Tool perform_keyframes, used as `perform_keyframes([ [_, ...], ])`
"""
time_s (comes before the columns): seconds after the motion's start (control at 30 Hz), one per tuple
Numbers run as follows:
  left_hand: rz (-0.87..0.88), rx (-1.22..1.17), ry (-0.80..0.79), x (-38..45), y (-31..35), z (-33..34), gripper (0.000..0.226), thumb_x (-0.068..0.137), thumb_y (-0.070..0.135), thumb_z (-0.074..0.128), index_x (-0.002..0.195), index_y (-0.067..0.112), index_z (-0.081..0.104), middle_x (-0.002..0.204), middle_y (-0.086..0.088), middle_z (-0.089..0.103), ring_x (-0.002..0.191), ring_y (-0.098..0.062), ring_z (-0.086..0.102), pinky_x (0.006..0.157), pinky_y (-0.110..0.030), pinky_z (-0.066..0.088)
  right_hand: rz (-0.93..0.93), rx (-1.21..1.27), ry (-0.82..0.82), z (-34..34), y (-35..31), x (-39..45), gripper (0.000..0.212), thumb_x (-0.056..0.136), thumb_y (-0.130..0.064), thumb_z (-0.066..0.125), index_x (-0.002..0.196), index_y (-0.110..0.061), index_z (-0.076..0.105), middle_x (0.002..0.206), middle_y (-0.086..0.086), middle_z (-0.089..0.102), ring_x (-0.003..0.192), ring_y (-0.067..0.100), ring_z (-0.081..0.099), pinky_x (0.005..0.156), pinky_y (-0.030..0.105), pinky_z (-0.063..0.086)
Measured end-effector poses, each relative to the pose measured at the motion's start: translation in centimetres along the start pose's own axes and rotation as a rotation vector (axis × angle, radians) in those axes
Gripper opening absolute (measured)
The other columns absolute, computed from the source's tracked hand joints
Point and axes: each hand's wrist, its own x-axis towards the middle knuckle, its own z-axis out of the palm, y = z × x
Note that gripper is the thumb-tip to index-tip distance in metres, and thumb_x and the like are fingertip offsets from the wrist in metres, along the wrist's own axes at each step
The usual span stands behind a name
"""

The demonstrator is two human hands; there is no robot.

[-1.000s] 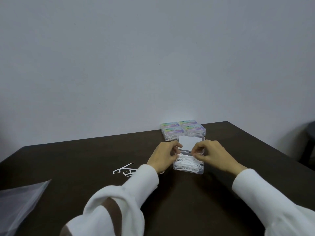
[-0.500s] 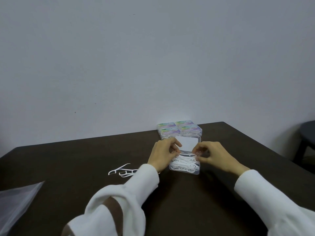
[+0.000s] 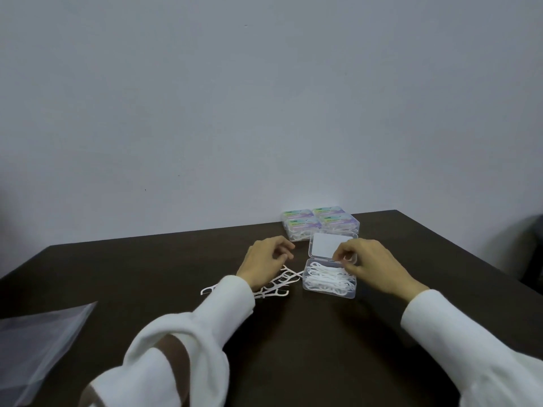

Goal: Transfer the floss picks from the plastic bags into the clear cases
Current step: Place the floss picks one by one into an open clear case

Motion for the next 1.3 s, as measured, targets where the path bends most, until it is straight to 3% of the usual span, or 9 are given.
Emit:
perform_keyframes([
  [0.13,-0.05,0.091,-0.106,-1.6,-1.6,-2.8,0.025,0.089,0.021,0.063,0.113,0.019,0.062,0.11,0.004,0.065,0.102,-0.007,0.057,0.095,-0.024,0.043,-0.093,0.024,-0.021,0.7,-2.6,1.1,0.018,0.088,-0.022,0.06,0.105,-0.024,0.065,0.109,-0.007,0.063,0.098,0.005,0.055,0.09,0.02,0.042],
  [0.3,-0.154,0.193,-0.188,-3.8,-3.8,-6.2,0.038,0.086,0.034,0.066,0.12,0.018,0.059,0.121,0.003,0.057,0.116,-0.011,0.052,0.095,-0.021,0.038,-0.142,-0.353,-0.253,2.7,-6.1,2.5,0.041,0.089,-0.043,0.05,0.125,-0.024,0.054,0.135,-0.006,0.047,0.132,0.011,0.032,0.114,0.045,0.006],
  [0.47,-0.313,0.224,-0.317,-5.7,-5.0,-8.3,0.078,0.071,0.062,0.068,0.132,0.018,0.05,0.126,0.002,0.049,0.12,-0.015,0.048,0.101,-0.028,0.038,-0.046,-0.622,-0.389,5.0,-8.3,3.4,0.053,0.094,-0.052,0.033,0.125,-0.015,0.056,0.137,0.004,0.048,0.138,0.02,0.025,0.103,0.068,-0.014],
  [0.67,-0.271,0.271,-0.329,-6.6,-5.3,-7.4,0.083,0.066,0.06,0.074,0.135,0.02,0.048,0.126,0.001,0.041,0.121,-0.014,0.039,0.107,-0.034,0.036,-0.104,-0.491,-0.326,5.4,-9.1,3.4,0.041,0.096,-0.045,0.033,0.125,-0.026,0.055,0.12,0.001,0.053,0.125,0.017,0.04,0.105,0.066,-0.013],
  [0.83,-0.205,0.172,-0.244,-6.2,-5.2,-6.3,0.061,0.073,0.036,0.079,0.125,0.015,0.056,0.114,0.002,0.051,0.104,-0.009,0.05,0.09,-0.018,0.04,-0.135,-0.313,-0.349,5.2,-9.1,3.1,0.039,0.09,-0.052,0.046,0.121,-0.03,0.056,0.118,-0.005,0.053,0.121,0.011,0.047,0.11,0.059,-0.01],
  [0.97,-0.148,0.067,-0.206,-6.2,-5.2,-6.2,0.048,0.074,0.017,0.08,0.118,0.01,0.061,0.104,-0.001,0.061,0.087,-0.006,0.054,0.073,-0.006,0.043,-0.151,-0.205,-0.316,5.4,-9.3,3.2,0.025,0.089,-0.038,0.057,0.11,-0.025,0.061,0.113,-0.006,0.058,0.113,0.011,0.053,0.114,0.045,0.009],
  [1.03,-0.134,0.062,-0.185,-6.2,-5.3,-6.2,0.047,0.074,0.016,0.08,0.116,0.009,0.061,0.101,0.0,0.06,0.085,-0.006,0.054,0.071,-0.004,0.042,-0.161,-0.179,-0.31,5.4,-9.3,3.3,0.021,0.088,-0.034,0.059,0.106,-0.025,0.062,0.108,-0.007,0.062,0.108,0.01,0.055,0.108,0.036,0.021],
  [1.2,-0.139,0.162,-0.18,-6.2,-5.5,-6.8,0.034,0.078,0.017,0.077,0.109,0.006,0.066,0.09,-0.001,0.064,0.075,-0.007,0.057,0.065,-0.006,0.044,-0.154,-0.225,-0.398,5.1,-9.8,3.7,0.013,0.089,-0.032,0.058,0.098,-0.024,0.063,0.096,-0.009,0.054,0.106,0.01,0.053,0.098,0.033,0.025],
  [1.3,-0.096,0.298,-0.194,-6.1,-5.5,-7.2,0.016,0.084,0.013,0.069,0.1,0.009,0.07,0.093,-0.007,0.069,0.082,-0.013,0.063,0.078,-0.02,0.051,-0.165,-0.287,-0.416,5.1,-10.3,3.8,0.014,0.09,-0.028,0.056,0.098,-0.021,0.064,0.108,-0.004,0.06,0.108,0.014,0.053,0.096,0.034,0.029],
])
